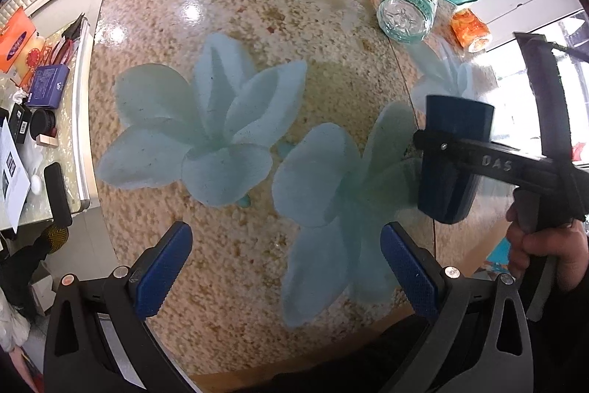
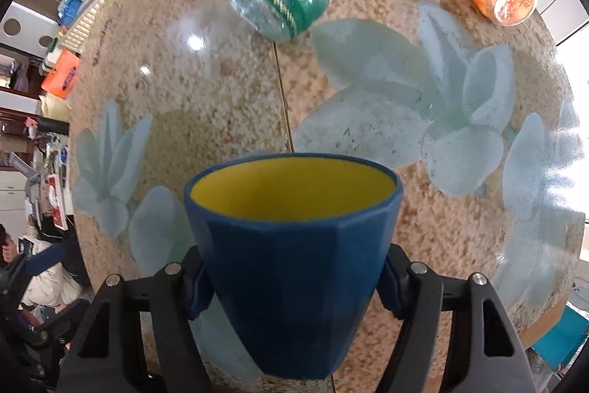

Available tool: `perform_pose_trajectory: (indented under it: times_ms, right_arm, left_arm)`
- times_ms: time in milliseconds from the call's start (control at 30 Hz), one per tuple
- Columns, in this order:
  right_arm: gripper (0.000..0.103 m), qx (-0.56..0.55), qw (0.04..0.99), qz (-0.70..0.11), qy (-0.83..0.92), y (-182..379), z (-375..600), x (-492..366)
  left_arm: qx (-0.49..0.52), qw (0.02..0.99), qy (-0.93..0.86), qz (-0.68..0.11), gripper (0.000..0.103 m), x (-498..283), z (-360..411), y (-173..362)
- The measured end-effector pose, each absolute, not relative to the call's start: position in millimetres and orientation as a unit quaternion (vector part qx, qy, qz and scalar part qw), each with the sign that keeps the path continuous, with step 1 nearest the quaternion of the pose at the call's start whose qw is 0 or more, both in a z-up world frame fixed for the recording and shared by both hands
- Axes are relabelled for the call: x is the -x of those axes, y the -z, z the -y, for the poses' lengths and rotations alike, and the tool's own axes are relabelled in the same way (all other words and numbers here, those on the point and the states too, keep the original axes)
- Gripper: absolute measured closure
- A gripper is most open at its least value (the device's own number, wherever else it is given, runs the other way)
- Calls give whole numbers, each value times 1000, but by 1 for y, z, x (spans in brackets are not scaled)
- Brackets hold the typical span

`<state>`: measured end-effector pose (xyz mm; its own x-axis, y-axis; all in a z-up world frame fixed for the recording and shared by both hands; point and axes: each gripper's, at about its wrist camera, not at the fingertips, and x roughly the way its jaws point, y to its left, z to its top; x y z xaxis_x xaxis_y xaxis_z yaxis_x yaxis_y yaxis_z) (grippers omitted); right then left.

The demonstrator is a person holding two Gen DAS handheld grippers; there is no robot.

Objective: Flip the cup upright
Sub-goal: 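Open and withdraw the left gripper while the right gripper turns the cup opening upward, then lower the cup upright onto the table with the right gripper and open it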

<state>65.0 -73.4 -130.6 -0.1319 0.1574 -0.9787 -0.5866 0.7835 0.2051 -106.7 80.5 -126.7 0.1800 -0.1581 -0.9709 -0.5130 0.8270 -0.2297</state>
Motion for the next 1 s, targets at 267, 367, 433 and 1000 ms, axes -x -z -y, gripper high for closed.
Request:
perform_pose_trajectory:
  times_ms: [267,367,433,1000]
  right_arm:
    - [35,133,680,-652,-308,96,83,-85]
    - [35,133,703,-623,-315,88,88,-89]
    - [35,142,723,-595,-321,81,91,-88]
    - [34,201,768,-499,-348,105,101,-52]
  left_arm:
    - [248,728,-112,-629,0,101,-70,119]
    - [241,730,-109,-630,0,98,-65,117]
    - [236,730,-105,-632,0,96,-62,116]
    - [215,714,-96,-659,0,97,-48,126]
